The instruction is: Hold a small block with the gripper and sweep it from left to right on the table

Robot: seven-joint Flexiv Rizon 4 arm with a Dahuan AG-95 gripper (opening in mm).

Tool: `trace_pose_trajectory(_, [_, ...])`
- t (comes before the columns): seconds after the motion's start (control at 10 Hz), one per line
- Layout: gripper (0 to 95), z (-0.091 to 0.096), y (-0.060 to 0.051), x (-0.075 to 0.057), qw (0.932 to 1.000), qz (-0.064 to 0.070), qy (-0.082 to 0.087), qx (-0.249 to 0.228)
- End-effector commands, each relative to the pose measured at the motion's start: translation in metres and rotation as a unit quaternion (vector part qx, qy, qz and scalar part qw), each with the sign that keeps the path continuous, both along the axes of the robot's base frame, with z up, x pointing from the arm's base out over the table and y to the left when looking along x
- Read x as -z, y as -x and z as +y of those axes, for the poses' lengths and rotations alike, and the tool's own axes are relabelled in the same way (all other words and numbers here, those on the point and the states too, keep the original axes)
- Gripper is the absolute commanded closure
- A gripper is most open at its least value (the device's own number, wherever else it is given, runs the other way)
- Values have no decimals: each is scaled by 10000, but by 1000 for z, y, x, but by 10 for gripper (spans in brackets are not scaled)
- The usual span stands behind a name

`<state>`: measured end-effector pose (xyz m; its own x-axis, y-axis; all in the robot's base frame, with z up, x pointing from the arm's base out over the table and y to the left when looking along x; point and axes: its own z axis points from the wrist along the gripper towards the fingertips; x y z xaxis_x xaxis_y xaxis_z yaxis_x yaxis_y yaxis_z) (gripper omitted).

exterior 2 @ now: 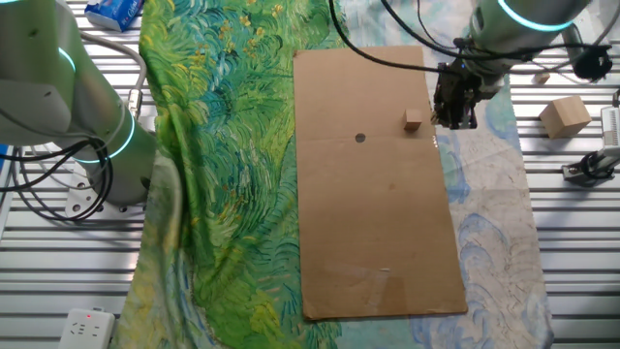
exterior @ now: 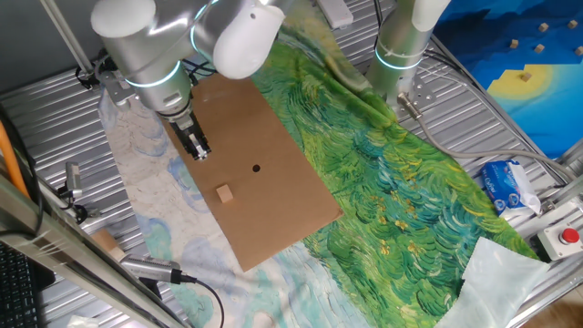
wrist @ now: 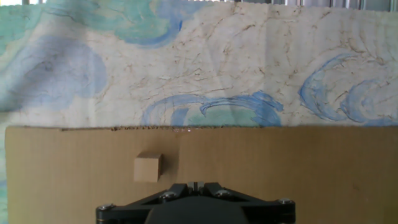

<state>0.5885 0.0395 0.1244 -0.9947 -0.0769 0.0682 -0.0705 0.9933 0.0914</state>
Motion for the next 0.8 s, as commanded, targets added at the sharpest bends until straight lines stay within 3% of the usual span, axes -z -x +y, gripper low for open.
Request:
trace_pose_trajectory(0.1, [950, 0, -12, -4, 9998, 4, -189, 75])
trace_pose_trajectory(0.3, [950, -1, -16, -9, 9999, 59, -150, 54])
trace_pose_trajectory(0.5, [950, 10, -21, -2, 9998, 34, -172, 79])
trace_pose_trajectory(0.8, [950, 36, -33, -2, 9998, 79, 59, 155])
